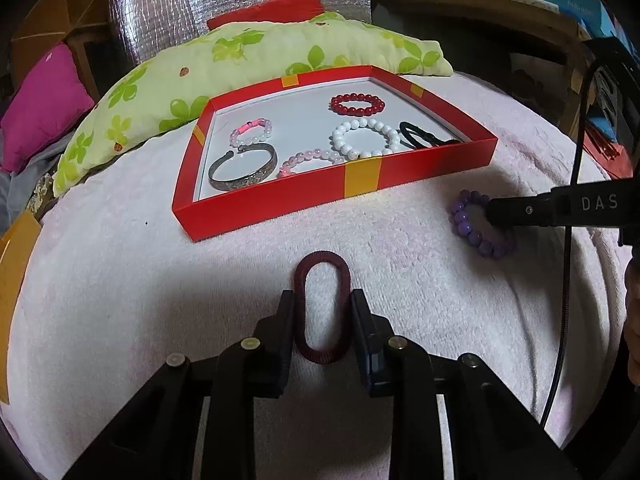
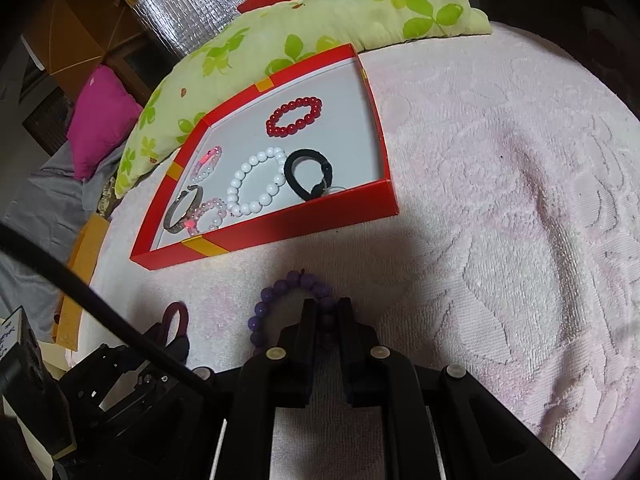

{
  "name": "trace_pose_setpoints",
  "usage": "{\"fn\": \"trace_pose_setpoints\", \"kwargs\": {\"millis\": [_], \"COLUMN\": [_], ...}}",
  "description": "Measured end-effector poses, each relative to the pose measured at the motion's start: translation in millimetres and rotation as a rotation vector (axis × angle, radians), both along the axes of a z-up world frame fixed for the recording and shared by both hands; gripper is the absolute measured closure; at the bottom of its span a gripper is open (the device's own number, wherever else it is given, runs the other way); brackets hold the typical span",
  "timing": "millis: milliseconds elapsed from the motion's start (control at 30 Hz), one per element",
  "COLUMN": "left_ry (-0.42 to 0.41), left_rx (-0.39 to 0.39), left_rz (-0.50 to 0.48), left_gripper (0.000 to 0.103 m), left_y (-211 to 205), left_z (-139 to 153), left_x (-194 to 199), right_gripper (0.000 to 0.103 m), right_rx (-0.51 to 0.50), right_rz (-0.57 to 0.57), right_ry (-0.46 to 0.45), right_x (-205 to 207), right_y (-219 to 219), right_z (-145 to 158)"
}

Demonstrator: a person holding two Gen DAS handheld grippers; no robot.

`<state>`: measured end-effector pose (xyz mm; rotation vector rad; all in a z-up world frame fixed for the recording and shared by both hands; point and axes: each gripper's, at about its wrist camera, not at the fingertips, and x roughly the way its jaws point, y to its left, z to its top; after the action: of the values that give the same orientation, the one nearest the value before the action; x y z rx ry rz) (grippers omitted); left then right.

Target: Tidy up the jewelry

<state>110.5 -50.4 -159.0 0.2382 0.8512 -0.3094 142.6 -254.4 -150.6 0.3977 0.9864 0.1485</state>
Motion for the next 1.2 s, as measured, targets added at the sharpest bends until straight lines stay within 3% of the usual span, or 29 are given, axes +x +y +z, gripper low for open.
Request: {"fn": "trace_pose_setpoints", "kwargs": {"millis": [433, 733, 1200], "left_ry": [0.011, -0.004, -0.014], "left_rx": [0.004, 0.026, 0.027], "left_rz": [0.025, 0.036, 0.048], "left_gripper": [0.075, 0.076, 0.093], "left_y": [-2, -6, -9], "left_z": [0, 0, 5], "left_x": [3, 1, -5], "right_gripper": [0.090, 0.091, 0.091], "right_rx": [-0.001, -0.055, 0.005], "right_rz": [0.012, 0.053, 0.057], "right_ry": [0.007, -0.013, -0.054], "right_x": [-1, -4, -9], "right_y": [1, 12, 4], "right_z": [1, 5, 13]}}
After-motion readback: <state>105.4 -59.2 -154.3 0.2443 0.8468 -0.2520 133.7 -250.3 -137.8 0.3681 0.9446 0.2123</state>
